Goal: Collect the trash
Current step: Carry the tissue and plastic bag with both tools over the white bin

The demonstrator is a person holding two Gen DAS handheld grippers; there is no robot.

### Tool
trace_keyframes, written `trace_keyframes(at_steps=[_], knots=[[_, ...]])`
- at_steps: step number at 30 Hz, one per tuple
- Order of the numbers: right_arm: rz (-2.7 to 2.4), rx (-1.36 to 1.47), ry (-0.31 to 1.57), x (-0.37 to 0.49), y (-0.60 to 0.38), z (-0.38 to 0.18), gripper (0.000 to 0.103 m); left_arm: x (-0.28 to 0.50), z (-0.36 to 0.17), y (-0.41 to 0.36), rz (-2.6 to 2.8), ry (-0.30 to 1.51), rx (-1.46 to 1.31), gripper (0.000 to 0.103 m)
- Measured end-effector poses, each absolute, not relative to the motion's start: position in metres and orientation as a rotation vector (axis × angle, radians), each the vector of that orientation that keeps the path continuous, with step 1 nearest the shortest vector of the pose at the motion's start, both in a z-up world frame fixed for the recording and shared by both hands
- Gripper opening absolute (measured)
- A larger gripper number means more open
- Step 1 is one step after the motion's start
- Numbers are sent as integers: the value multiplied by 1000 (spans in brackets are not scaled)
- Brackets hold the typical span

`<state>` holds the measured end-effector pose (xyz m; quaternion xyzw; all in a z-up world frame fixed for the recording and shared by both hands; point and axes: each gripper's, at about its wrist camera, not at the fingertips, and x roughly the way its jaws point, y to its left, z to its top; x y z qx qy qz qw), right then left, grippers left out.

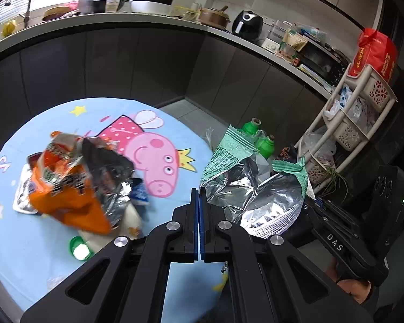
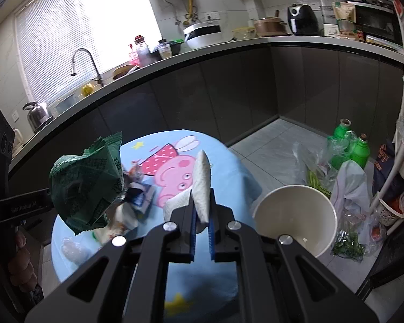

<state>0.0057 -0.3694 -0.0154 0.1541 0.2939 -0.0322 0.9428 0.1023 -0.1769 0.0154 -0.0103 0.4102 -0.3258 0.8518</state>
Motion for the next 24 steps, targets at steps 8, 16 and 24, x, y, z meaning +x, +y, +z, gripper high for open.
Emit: trace_keyframes(at_steps=[8,16,24], knots=[[-163,355,613,6,-424,-38,8,120,-2,-247,-757,888,35,0],[-262,405,673,9,-476,-83,9,139,-34,-318,-830,952,95,1],[-299,451,768,25,-515,-147,9,154,-73,-381,-860,1025,184,1]])
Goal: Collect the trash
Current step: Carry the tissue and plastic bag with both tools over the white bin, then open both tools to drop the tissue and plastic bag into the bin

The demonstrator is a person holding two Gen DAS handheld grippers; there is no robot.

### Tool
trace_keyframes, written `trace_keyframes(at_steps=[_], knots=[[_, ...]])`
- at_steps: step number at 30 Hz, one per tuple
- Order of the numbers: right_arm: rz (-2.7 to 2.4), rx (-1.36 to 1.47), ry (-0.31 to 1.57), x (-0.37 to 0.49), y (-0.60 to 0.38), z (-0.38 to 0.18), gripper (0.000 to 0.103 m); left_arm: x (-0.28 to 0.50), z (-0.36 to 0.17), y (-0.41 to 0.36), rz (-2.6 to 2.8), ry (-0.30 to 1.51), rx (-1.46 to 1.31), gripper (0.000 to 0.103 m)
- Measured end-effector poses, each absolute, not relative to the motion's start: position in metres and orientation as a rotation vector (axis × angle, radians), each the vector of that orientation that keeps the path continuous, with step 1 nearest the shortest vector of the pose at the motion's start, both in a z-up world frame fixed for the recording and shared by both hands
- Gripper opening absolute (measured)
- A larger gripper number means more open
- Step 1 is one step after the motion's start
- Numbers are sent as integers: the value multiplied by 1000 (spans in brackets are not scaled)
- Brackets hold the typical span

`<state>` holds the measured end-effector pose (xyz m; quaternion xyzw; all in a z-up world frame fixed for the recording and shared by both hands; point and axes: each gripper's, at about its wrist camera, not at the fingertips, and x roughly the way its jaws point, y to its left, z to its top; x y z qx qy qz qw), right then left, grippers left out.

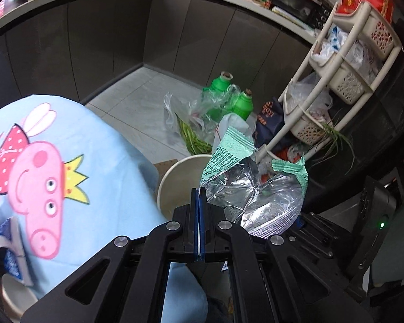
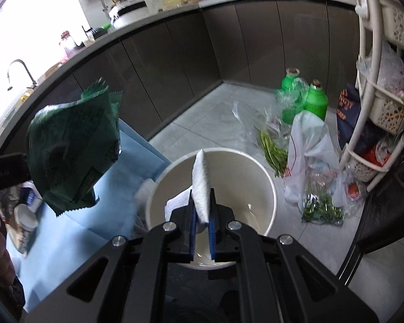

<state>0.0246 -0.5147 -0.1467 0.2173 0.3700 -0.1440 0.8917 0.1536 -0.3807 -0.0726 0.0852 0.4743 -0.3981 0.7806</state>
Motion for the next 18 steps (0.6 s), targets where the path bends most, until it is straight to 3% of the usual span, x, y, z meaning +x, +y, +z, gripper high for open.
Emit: trace_keyframes(at_steps=[11,13,14,15,17,18], knots=[[-309,458,835,40,-537,-195,12,174,-117,-420,-838,1082,295,1],[-306,453,839,42,-537,-198,24,175,-120,-422,-825,1078,307,2],[-307,446,838,43,-537,-198,31,176,-121,-423,-823,1073,310,9],[-307,435,834,43,-535,-199,45,176,-120,-423,-820,1067,311,17],[-304,411,825,43,-532,-197,57,175,-114,-420,-801,1028,300,58],[-298,401,821,43,-531,-196,61,175,-111,-418,-796,1005,290,63]])
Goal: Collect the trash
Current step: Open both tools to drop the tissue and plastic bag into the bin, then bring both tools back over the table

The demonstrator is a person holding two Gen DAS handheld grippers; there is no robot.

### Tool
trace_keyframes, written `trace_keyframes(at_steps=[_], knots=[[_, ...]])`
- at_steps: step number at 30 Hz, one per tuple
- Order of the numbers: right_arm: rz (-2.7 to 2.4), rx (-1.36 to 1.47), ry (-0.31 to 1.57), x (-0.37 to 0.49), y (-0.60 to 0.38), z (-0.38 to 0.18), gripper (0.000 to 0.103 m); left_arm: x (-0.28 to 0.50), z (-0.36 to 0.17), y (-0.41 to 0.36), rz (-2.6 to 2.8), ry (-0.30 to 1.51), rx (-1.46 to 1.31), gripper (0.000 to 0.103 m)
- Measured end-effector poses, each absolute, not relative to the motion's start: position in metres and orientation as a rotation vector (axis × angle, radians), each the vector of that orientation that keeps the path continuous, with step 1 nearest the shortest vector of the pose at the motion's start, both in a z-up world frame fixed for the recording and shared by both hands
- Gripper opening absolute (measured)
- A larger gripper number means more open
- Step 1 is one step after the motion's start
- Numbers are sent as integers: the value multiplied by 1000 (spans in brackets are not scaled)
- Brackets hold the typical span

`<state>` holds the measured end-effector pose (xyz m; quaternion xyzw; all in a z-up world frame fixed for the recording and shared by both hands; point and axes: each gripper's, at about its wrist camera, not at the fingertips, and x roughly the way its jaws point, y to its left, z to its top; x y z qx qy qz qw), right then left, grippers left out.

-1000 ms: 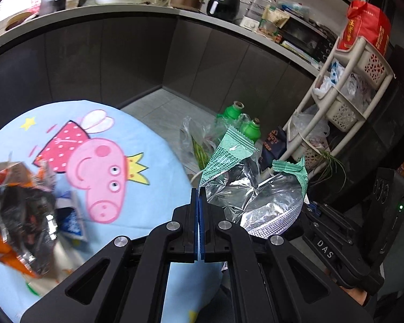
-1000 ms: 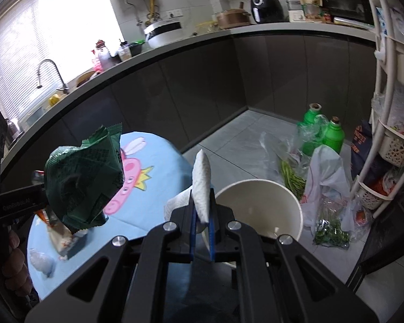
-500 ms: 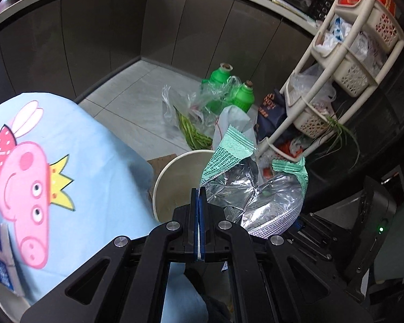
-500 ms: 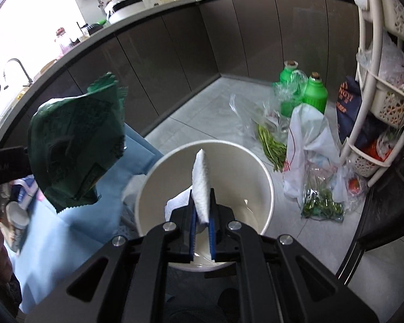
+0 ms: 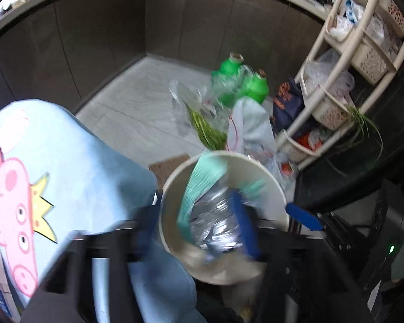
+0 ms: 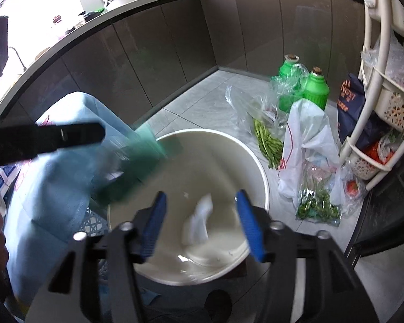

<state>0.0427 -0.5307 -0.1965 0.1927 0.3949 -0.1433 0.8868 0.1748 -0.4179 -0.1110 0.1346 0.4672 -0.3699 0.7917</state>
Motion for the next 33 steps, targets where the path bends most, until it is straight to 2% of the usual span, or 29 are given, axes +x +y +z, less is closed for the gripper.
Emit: trace_keyframes(at_steps=[2,3,5,7,19,33], knots=[[-280,393,811,42,-530,-196,65,176,-106,-416,-792,984,272,70],[-266,390,803,41,-529,-196,70,178,-104,-413,-788,975,260,74],[-256,377,794,40,-527,-194,84,179,-100,-411,-769,948,245,91],[-256,358,787,39,-525,-191,100,179,-94,-405,-743,915,227,94],[-261,273,760,30,-505,-161,100,172,-66,-377,-729,918,159,94],[-170,188,637,5,-437,-76,100,122,16,-289,-691,803,43,94]])
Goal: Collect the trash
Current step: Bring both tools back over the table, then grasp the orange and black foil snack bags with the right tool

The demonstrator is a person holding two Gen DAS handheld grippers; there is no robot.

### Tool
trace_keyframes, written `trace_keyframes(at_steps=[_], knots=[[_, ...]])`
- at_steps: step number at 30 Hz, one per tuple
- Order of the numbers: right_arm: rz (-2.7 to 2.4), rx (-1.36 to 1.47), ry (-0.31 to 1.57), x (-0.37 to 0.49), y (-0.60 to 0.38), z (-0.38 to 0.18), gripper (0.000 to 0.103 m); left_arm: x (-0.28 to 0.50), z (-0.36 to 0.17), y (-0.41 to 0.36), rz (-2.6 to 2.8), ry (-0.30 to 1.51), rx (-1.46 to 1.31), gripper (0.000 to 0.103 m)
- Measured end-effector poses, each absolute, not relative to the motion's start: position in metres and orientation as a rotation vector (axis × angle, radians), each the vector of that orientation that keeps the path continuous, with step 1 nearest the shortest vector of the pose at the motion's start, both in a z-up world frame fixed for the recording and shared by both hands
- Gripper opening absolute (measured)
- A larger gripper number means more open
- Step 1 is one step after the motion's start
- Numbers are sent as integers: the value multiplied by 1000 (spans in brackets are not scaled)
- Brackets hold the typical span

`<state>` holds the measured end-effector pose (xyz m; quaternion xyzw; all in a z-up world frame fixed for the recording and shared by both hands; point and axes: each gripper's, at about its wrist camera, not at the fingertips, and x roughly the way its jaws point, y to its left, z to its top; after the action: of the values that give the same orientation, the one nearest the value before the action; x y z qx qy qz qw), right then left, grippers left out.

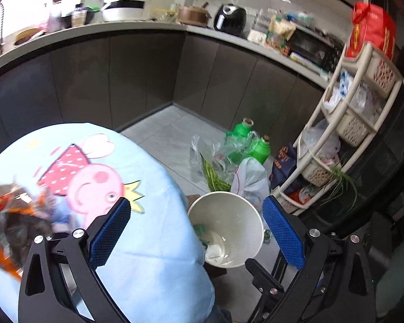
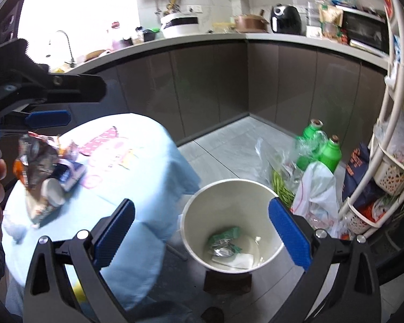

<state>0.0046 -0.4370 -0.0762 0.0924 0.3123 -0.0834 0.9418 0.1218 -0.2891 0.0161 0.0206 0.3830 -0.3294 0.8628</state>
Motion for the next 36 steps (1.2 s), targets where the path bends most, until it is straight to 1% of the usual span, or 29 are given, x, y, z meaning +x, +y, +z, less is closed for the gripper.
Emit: trace_keyframes(at_steps=[7,14,22,28,36], knots=[[-55,162,618,4,-380,-49,100,92,37,-208,-549,749,28,95],[80,111,649,15,-313,-44,100,80,20,-110,-405,801,-18,95],[220,82,712,26,-241,-56,100,78,-2,-2,-238,846,-92,95],[295,50,741,31,-203,-61,100,82,-13,45,-193,866,-164,94],[290,60,705,55,-197,-42,99,91,-16,57,-247,858,-193,94]])
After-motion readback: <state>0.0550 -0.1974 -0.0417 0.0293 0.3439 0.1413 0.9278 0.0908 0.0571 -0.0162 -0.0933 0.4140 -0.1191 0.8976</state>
